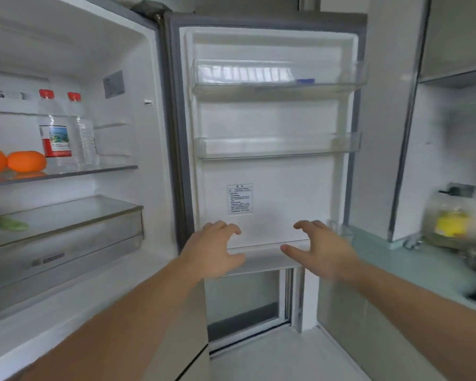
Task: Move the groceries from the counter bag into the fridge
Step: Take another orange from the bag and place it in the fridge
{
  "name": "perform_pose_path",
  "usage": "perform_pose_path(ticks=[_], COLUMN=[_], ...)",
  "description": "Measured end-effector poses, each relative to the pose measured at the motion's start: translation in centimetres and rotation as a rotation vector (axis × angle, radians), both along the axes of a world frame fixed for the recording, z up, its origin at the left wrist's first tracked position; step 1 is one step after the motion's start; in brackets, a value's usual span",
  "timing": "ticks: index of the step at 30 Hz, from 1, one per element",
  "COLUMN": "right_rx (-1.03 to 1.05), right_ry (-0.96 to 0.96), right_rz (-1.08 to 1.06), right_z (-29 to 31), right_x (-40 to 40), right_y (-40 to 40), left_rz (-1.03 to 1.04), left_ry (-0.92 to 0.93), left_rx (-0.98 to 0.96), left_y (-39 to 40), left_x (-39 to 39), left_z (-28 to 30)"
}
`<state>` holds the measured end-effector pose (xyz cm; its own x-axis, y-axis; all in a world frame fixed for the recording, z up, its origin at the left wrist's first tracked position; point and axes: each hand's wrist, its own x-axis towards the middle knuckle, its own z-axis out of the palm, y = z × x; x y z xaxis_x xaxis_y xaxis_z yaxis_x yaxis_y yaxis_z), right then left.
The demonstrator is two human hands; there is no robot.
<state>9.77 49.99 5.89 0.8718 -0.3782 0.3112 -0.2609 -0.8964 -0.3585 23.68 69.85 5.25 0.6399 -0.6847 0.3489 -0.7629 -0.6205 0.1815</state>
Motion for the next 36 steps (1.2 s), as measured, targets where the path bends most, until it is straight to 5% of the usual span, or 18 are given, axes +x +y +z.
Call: perform_pose_path(ticks=[15, 36], right_rx=[0.054, 0.128], right_ry=[0.109, 0.006], right_rz=[-0.804, -1.577], right_z=[-2.7, -2.7], right_x=[-13.9, -51.0], right_y=[-5.7, 13.1], left_rz=[-0.725, -1.413], left_ry=[0.008, 0.044], left_rx=[-0.001, 0.090], left_y=[-20.1, -18.3], left_x=[-3.2, -42.1], left_z=[-2.7, -0.7])
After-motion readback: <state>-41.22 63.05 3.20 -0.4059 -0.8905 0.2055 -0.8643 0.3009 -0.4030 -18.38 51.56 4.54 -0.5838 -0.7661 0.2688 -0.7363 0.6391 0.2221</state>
